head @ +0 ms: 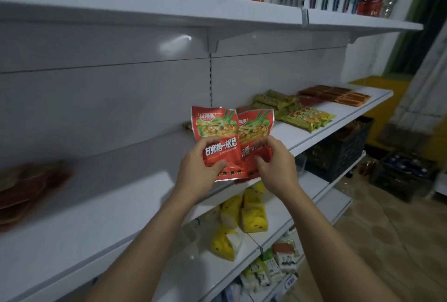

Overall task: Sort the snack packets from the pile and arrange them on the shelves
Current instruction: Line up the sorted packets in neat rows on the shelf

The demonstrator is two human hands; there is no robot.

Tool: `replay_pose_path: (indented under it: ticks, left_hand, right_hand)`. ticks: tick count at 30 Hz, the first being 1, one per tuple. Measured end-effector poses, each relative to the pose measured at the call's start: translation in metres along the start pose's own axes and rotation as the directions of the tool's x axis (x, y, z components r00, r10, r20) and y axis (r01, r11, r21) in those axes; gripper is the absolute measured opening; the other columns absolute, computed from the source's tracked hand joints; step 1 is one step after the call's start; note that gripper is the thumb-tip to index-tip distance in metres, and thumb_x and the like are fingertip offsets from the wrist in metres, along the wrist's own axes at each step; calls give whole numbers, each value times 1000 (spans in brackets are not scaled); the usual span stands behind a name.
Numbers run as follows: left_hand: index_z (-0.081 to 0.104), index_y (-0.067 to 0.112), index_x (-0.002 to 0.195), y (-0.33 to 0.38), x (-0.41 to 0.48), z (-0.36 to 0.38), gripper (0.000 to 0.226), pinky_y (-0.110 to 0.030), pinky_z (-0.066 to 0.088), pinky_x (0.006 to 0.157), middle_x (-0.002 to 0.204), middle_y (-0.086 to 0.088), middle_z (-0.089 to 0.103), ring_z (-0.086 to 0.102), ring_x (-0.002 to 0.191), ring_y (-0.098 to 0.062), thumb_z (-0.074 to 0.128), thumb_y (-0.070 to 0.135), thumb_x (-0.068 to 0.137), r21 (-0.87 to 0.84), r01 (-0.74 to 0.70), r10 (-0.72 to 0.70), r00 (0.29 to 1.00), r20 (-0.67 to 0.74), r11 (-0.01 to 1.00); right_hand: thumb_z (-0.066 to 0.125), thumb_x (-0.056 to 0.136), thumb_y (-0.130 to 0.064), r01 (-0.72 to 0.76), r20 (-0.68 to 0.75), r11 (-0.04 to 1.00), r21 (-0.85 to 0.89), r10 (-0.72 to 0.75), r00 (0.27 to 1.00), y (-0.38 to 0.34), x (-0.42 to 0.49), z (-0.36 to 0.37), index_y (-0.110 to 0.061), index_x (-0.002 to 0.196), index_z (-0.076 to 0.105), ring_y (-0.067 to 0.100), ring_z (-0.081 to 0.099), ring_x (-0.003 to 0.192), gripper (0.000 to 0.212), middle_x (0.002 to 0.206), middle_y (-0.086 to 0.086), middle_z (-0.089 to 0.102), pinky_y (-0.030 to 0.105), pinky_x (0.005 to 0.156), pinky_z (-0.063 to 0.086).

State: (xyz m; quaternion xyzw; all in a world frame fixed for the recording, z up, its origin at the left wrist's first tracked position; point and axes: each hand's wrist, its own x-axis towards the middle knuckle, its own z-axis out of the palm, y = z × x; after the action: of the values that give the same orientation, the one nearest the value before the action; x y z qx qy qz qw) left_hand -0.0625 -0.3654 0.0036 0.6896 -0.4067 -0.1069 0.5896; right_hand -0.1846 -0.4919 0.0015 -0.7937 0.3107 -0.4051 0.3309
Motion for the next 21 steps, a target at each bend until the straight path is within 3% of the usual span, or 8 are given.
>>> replay_pose_path:
  ticks: [3,7,10,14,21]
  left_hand:
    - [55,39,114,-3,23,11,46,-18,56,66,101,16,58,63,88,1,76,11,84,-31,-10,12,997,75,999]
    - [56,37,111,-1,48,42,46,-16,56,66,102,21,58,63,88,2,76,6,83,-119,-59,79,982,174,991]
    - [56,37,114,-2,57,72,46,-22,58,72,101,25,58,63,89,5,76,8,83,-163,-76,113,966,235,984]
    - [57,36,117,-2,65,117,42,-15,57,70,102,28,56,61,87,10,72,10,88,-189,-92,148,940,306,978]
    - [58,30,123,15,92,207,41,-8,51,59,106,10,59,60,84,5,66,6,91,-180,-67,129,924,361,981]
  right_hand:
    - [56,90,2,-40,-39,998,-47,38,998,7,8,-7,-29,94,58,10,55,96,31,109,-5,57,15,70,47]
    - [54,87,4,-105,-144,993,-63,95,985,21,19,-29,-28,94,61,13,59,97,33,109,-4,58,38,81,57]
    - [54,87,4,-150,-204,982,-112,125,971,37,20,-48,-27,94,62,13,59,95,33,107,-5,58,40,81,57]
    - [51,87,5,-203,-246,967,-153,162,956,65,24,-76,-30,96,60,15,60,99,38,110,-3,58,43,83,57]
    - [50,88,8,-268,-305,947,-175,207,930,122,47,-140,-32,100,59,12,56,104,43,112,-7,57,37,90,55]
